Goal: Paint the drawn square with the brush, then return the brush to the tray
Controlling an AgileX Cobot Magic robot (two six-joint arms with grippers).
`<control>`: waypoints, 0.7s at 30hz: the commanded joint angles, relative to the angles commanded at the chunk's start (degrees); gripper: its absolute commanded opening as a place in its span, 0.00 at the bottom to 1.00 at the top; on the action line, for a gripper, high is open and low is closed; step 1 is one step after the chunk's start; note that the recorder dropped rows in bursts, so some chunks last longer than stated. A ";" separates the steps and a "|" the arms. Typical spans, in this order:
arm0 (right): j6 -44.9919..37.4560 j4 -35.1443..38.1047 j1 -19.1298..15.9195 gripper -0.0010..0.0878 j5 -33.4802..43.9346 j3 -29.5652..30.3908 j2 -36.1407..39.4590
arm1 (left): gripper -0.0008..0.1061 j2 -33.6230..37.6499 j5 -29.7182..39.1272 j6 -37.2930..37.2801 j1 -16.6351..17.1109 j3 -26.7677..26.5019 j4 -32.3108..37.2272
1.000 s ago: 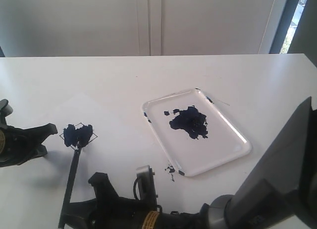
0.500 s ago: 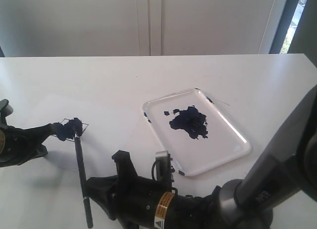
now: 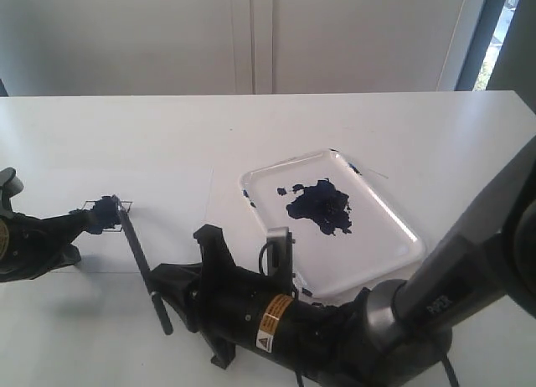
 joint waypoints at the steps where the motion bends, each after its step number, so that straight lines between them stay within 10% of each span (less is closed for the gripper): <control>1: -0.41 -0.14 0.00 0.01 1.01 -0.47 0.00 | 0.01 0.00 0.00 0.00 0.00 0.00 0.00; 21: 1.67 -7.91 3.08 0.01 2.73 -1.45 -1.44 | 0.01 0.00 0.02 0.00 0.00 0.00 0.00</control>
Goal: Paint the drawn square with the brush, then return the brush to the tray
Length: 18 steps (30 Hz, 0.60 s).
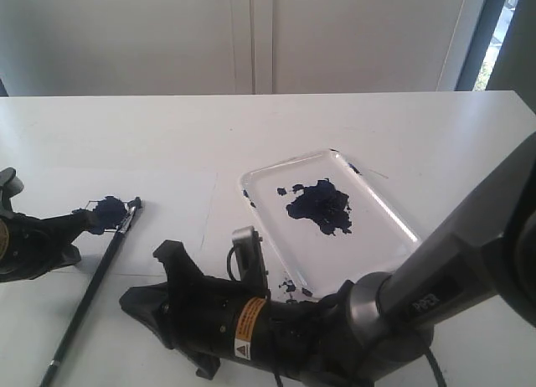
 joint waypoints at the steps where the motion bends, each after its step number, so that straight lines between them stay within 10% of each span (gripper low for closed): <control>1: 0.00 -0.10 0.00 0.01 0.00 0.00 -0.17 | 0.01 0.00 0.00 0.00 0.00 0.00 0.00; 8: -12.86 -5.30 0.00 0.01 3.00 0.00 -7.10 | 0.01 -1.76 -1.46 3.98 0.00 0.00 -0.40; 13: -43.01 1.33 0.00 0.01 42.04 -0.11 -22.76 | 0.01 -12.78 1.26 7.52 0.00 0.00 -0.87; 18: -55.72 4.48 0.00 0.22 46.63 -0.11 -25.24 | 0.01 -18.64 -7.53 4.64 0.00 0.15 4.68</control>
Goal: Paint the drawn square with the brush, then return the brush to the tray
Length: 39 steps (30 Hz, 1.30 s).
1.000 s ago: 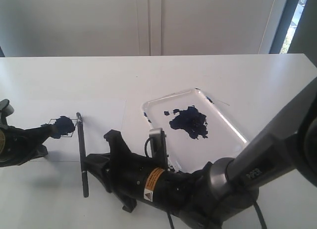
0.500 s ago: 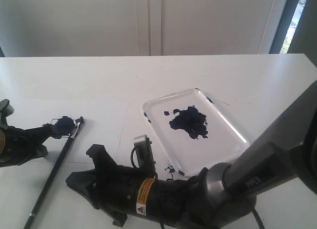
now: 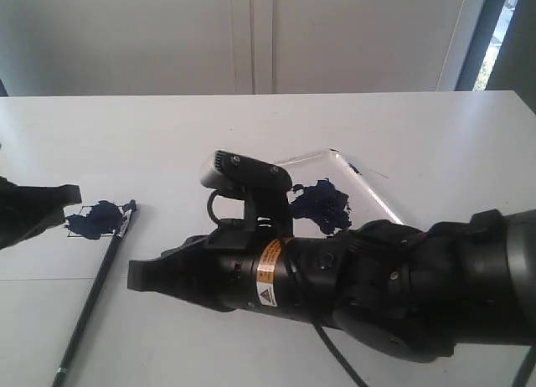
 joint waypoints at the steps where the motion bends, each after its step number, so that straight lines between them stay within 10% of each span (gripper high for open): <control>1: -0.99 0.00 0.00 0.36 0.43 0.00 0.00 | 0.01 0.11 -1.24 -2.24 0.00 0.27 2.74; 5: -4.47 0.00 0.00 0.73 0.32 0.00 -0.15 | 0.07 0.83 -1.78 -7.60 0.00 1.17 9.60; 16: -6.05 0.00 0.00 0.74 0.44 0.00 -3.18 | 0.94 4.69 -5.80 -8.75 -0.55 2.17 14.81; 27: -6.72 0.00 0.00 0.72 0.98 0.00 -5.27 | 0.47 9.81 -8.90 -9.72 -0.55 2.31 17.71; 39: -6.72 0.00 0.00 0.71 0.06 0.00 -5.27 | 0.38 21.50 -6.81 -13.47 -0.55 2.31 17.71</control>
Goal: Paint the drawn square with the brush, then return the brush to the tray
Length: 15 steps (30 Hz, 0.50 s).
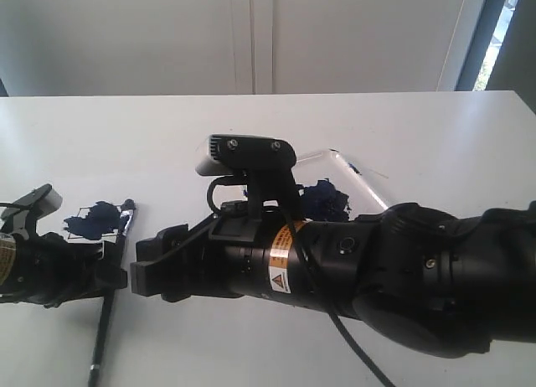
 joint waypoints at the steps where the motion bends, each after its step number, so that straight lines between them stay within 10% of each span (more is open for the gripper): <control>1: 0.00 0.00 0.00 0.71 -0.11 0.00 0.00 | 0.35 0.53 0.00 0.00 0.00 0.00 0.00; 6: 0.00 -0.28 0.00 0.70 -0.30 0.00 -0.09 | 0.01 1.10 0.00 0.00 0.00 0.00 0.00; 15: -3.27 -0.40 0.00 0.65 1.65 0.00 -5.57 | 0.01 -0.25 0.00 0.04 0.00 -0.11 0.00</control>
